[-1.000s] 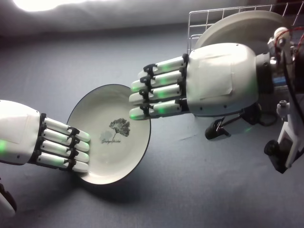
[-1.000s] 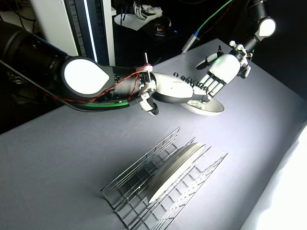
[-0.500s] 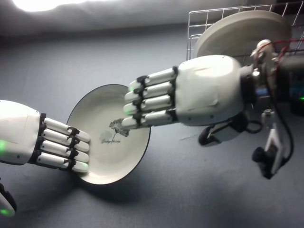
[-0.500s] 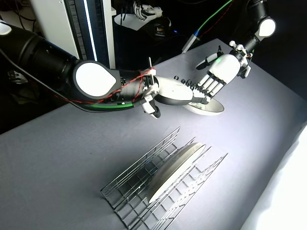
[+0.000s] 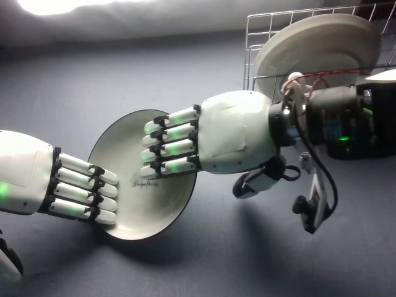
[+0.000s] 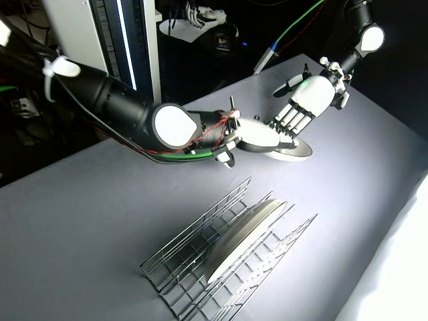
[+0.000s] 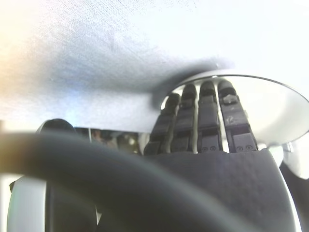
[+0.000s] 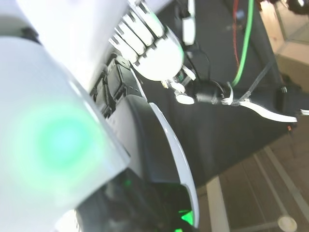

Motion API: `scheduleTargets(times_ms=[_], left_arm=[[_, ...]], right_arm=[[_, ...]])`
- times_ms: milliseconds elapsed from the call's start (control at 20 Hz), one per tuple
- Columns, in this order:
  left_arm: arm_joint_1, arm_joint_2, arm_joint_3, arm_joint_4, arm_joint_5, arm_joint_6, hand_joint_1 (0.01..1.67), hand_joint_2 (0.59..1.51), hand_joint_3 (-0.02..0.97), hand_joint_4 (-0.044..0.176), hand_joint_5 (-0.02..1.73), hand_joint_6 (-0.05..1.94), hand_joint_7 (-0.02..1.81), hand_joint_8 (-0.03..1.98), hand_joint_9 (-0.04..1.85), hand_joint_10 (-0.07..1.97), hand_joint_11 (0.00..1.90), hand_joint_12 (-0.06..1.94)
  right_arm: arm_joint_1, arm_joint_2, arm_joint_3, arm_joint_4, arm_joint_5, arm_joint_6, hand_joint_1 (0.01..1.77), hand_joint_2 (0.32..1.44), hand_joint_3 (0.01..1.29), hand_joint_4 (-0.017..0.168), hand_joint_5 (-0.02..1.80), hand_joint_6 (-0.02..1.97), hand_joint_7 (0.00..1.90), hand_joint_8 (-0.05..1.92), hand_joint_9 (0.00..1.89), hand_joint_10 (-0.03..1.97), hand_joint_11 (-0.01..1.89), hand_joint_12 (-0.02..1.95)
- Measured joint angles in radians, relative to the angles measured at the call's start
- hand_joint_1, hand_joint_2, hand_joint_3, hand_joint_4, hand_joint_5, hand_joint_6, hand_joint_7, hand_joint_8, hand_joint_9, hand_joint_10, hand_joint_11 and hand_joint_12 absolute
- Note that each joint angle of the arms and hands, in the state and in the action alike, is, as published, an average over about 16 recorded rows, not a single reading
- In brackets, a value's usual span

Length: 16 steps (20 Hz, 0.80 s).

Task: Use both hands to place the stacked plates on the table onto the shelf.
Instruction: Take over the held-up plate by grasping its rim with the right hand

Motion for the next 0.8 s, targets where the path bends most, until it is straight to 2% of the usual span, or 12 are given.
scheduleTargets(times_ms=[350, 600, 800], left_arm=[[0.0, -0.007, 0.007, -0.001, -0.005, 0.0, 0.01, 1.092, 0.02, -0.012, -0.02, -0.03, 0.01, 0.0, 0.01, -0.02, 0.02, -0.02], [-0.001, -0.011, 0.011, -0.003, -0.008, 0.0, 0.01, 1.094, 0.021, -0.012, -0.02, -0.03, 0.01, 0.0, 0.01, -0.01, 0.02, -0.02], [-0.001, -0.014, 0.014, -0.004, -0.01, 0.0, 0.01, 1.097, 0.021, -0.012, -0.01, -0.03, 0.01, 0.01, 0.01, -0.01, 0.02, -0.02]], right_arm=[[-0.011, -0.078, 0.077, 0.01, -0.006, -0.014, 1.03, 0.96, 0.01, 0.005, 0.05, 0.01, 0.02, 0.02, 0.03, 0.01, 0.02, 0.16], [-0.01, -0.119, 0.109, 0.026, -0.013, -0.024, 1.08, 0.97, 0.01, 0.005, 0.14, 0.01, 0.1, 0.02, 0.11, 0.02, 0.02, 0.48], [-0.004, -0.142, 0.122, 0.041, -0.014, -0.034, 1.13, 0.99, 0.01, 0.003, 0.3, 0.02, 0.27, 0.02, 0.28, 0.03, 0.11, 0.77]])
